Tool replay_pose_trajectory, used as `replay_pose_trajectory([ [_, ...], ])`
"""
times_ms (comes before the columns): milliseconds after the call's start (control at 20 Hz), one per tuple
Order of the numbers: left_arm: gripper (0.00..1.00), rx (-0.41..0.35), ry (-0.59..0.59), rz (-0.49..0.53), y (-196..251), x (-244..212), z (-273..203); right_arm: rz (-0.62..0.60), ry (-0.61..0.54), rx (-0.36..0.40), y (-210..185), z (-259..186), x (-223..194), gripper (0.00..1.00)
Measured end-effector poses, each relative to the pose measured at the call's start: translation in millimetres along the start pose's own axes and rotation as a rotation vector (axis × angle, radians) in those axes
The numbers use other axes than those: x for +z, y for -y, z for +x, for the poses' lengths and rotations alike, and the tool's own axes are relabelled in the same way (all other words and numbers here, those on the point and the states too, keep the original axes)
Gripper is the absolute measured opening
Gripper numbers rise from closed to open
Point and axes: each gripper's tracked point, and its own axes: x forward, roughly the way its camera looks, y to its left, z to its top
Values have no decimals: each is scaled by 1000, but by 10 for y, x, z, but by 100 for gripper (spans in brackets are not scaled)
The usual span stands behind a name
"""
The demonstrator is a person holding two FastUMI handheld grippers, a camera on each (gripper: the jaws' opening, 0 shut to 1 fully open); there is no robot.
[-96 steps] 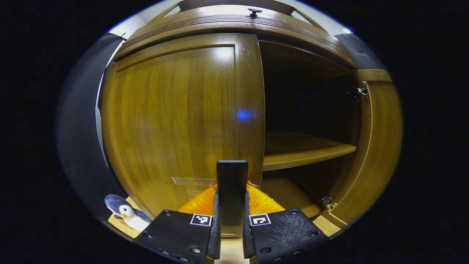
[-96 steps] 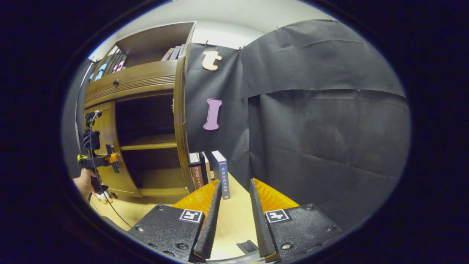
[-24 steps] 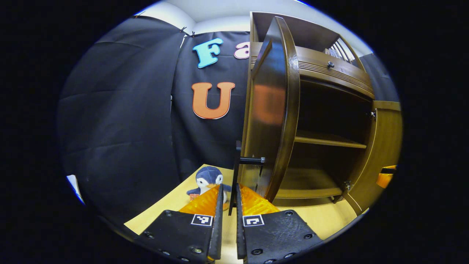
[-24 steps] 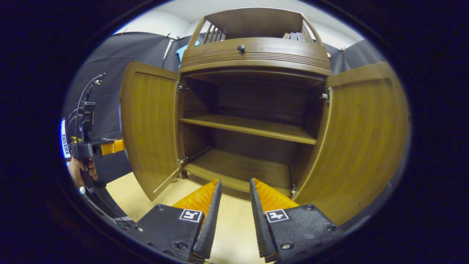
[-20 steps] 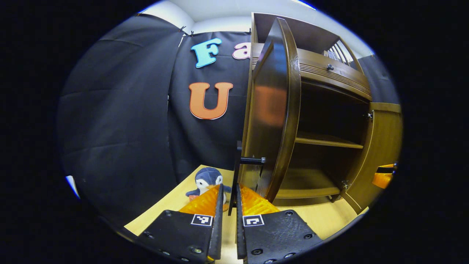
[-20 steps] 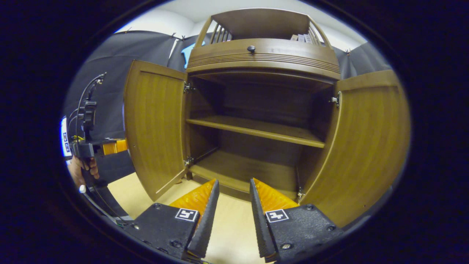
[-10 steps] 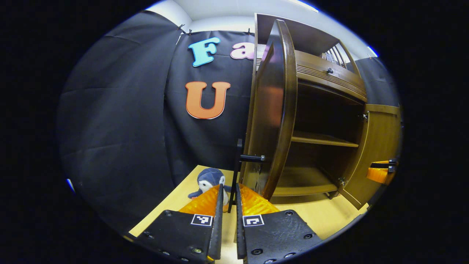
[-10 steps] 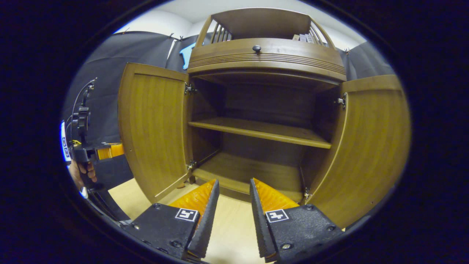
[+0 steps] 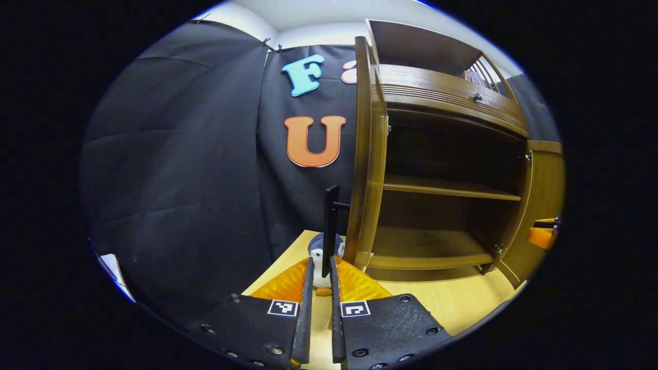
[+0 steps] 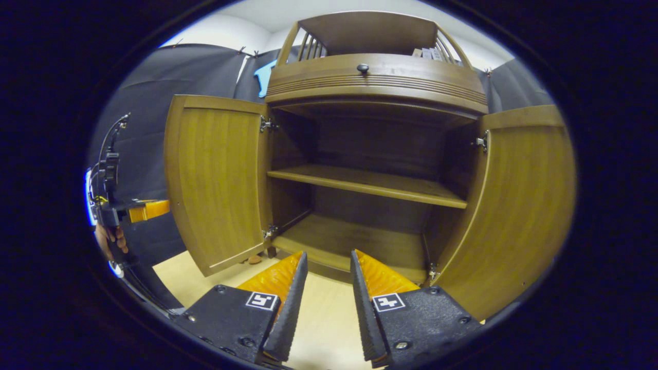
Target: Open the right door of the double-door shoe cabinet with the right hand, and open the left door with the left hand.
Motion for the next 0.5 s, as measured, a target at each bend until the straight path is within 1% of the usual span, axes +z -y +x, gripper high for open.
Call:
replay_pose_trajectory([
  [150, 16, 34, 15, 74, 99, 93, -77, 8, 9, -18, 130, -38, 11, 54],
  [250, 16, 26, 32, 111, 242, 146, -142, 18, 15, -30, 219, -72, 27, 54],
  [400, 16, -26, 58, 49, 615, 279, -249, 35, 31, -53, 366, -133, 91, 54],
  [500, 16, -49, 93, 37, 881, 393, -265, 50, 49, -70, 455, -182, 158, 54],
])
